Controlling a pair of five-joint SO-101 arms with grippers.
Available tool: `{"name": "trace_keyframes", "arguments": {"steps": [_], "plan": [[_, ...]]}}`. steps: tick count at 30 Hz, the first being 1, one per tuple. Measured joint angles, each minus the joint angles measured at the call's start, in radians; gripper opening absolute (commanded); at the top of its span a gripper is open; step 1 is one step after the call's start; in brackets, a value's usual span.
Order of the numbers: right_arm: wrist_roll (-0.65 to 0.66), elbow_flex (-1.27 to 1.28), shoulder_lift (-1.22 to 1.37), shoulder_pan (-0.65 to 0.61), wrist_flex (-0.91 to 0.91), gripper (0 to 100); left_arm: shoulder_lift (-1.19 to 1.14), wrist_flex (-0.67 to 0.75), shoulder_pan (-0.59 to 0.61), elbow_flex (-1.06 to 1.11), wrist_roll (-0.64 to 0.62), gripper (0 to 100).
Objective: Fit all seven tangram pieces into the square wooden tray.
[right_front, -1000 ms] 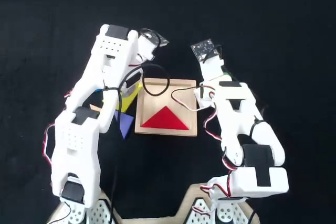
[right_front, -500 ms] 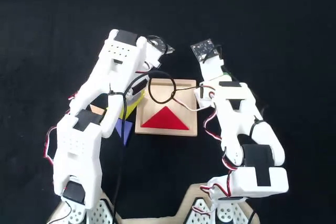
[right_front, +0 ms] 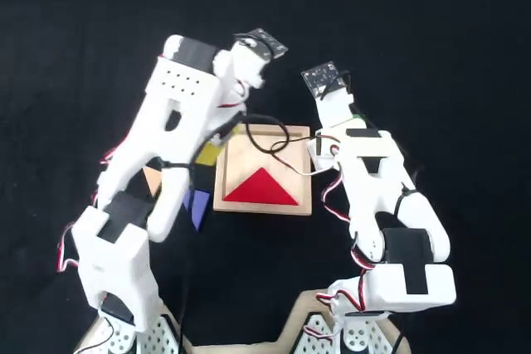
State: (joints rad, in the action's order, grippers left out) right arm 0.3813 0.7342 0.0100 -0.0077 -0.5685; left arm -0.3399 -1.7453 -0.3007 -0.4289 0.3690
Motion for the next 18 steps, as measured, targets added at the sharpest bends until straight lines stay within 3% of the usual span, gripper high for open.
{"name": "trace_keyframes", "arguments": {"steps": [5, 9, 18], "plan": [[0.000, 0.000, 0.000, 0.000, 0.000, 1.1, 0.002, 0.000, -0.058, 0.000, -0.181, 3], [0.000, 0.000, 0.000, 0.000, 0.000, 1.1, 0.002, 0.018, -0.069, 0.000, -0.396, 3], [0.000, 0.000, 0.000, 0.000, 0.000, 1.1, 0.002, 0.235, -0.069, 0.164, -0.775, 3]]}}
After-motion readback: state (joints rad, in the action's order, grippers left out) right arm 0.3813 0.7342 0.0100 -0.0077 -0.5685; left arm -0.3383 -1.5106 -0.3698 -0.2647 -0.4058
